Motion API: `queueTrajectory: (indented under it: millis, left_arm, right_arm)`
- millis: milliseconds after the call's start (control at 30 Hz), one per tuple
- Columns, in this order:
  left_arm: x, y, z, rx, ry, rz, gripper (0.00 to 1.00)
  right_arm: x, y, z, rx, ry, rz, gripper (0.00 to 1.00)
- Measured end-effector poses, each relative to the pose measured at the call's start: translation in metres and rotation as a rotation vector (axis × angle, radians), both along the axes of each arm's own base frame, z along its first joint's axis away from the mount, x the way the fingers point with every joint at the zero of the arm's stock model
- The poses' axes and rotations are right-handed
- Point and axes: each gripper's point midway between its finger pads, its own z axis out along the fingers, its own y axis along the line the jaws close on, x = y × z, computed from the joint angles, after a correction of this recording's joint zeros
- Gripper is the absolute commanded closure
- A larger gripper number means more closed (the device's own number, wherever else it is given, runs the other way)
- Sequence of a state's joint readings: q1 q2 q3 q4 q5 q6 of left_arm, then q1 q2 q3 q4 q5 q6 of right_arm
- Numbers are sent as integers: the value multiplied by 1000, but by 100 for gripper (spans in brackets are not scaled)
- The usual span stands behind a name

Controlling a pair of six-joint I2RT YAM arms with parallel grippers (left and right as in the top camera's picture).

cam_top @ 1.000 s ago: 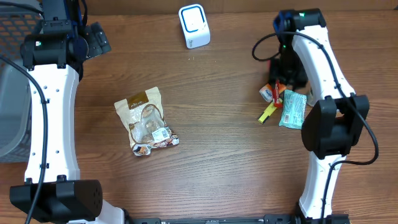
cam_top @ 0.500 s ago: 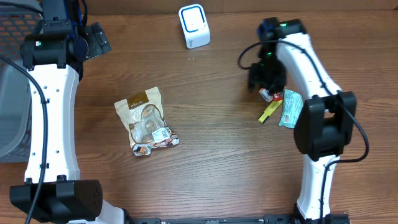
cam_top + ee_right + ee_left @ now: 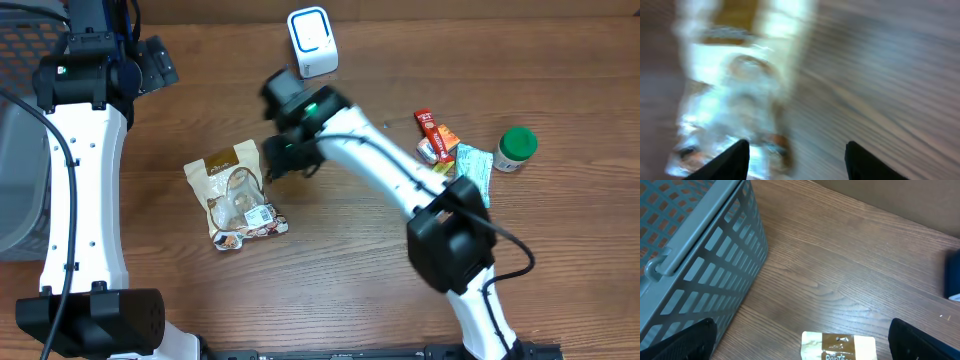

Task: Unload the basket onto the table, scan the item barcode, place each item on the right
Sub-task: 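Move the right gripper left and grasp the clear snack bag, then lift the snack bag toward the white scanner with the right gripper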

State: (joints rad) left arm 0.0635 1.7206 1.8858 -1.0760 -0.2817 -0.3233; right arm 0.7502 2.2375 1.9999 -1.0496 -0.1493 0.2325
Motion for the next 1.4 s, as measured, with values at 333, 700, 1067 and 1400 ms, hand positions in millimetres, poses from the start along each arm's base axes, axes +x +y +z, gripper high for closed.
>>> queueTrajectory:
  millis: [333, 700, 1067, 1400]
  left_arm:
    - [0, 0, 0, 0, 0, 0, 0]
    - [0, 0, 0, 0, 0, 0, 0]
    - [0, 0, 0, 0, 0, 0, 0]
    - [0, 0, 0, 0, 0, 0, 0]
  right_arm:
    - [-33, 91, 18, 87, -242, 138, 38]
    - [-45, 56, -55, -67, -221, 123, 32]
    - [-25, -44, -73, -275, -36, -112, 32]
    - [-4, -122, -74, -244, 226, -386, 30]
